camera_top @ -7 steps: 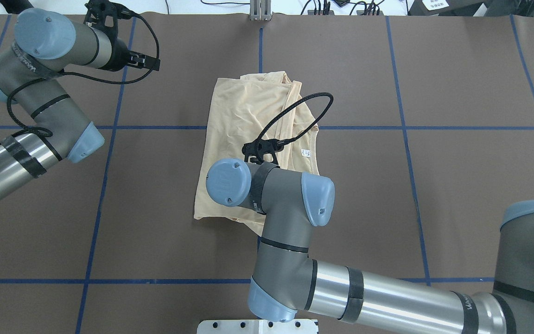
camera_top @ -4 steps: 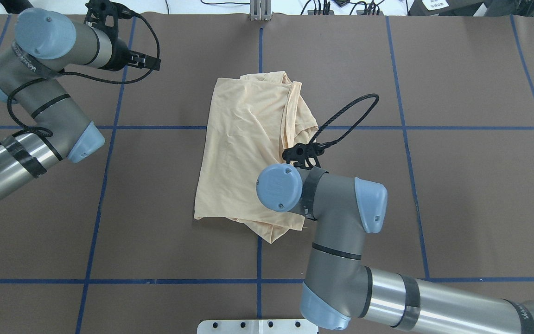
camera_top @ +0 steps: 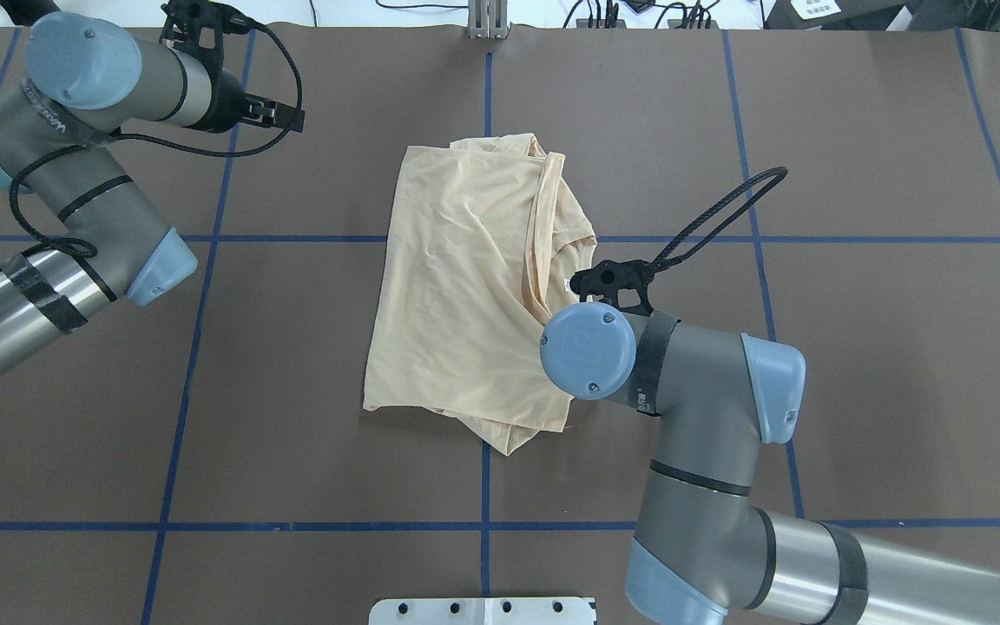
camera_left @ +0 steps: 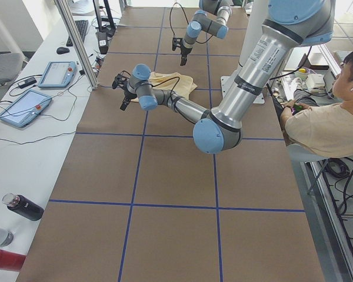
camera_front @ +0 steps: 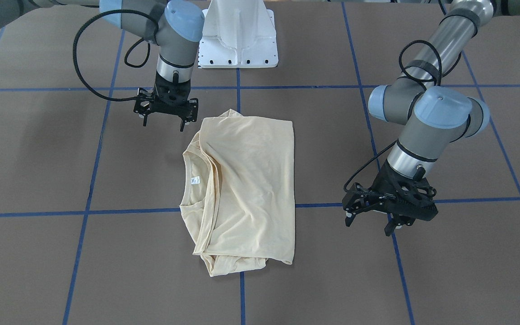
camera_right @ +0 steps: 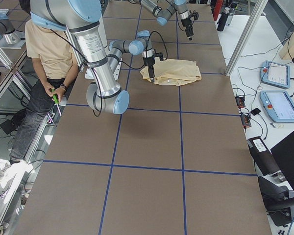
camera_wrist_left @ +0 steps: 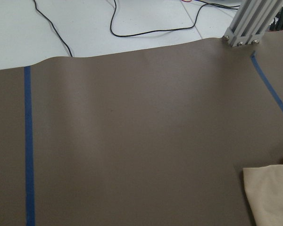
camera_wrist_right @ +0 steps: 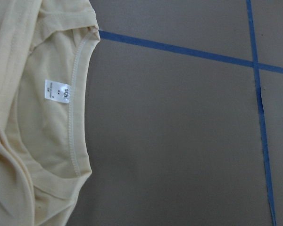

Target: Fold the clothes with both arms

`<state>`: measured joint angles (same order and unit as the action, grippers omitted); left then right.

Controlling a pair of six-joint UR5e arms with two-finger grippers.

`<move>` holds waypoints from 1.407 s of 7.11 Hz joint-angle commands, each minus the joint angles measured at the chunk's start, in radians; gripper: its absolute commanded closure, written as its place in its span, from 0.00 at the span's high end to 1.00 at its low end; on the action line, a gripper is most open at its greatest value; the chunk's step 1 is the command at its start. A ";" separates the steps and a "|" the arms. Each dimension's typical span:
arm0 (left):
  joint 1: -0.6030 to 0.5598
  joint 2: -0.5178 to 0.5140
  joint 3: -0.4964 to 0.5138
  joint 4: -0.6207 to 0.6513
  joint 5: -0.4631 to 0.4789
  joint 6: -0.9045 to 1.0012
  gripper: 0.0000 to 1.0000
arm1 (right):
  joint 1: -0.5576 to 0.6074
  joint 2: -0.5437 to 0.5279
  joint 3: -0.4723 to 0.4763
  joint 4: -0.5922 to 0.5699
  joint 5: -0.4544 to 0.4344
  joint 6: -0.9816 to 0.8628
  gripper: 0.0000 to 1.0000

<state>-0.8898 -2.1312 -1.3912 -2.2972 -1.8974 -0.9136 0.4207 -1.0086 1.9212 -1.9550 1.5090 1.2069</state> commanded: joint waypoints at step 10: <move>0.502 0.197 -0.292 0.022 0.215 -0.620 0.74 | 0.150 -0.028 0.064 0.177 0.135 -0.012 1.00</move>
<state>-0.3975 -1.9346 -1.6792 -2.2751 -1.6802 -1.5299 0.5706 -1.0361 1.9849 -1.7780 1.6460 1.1950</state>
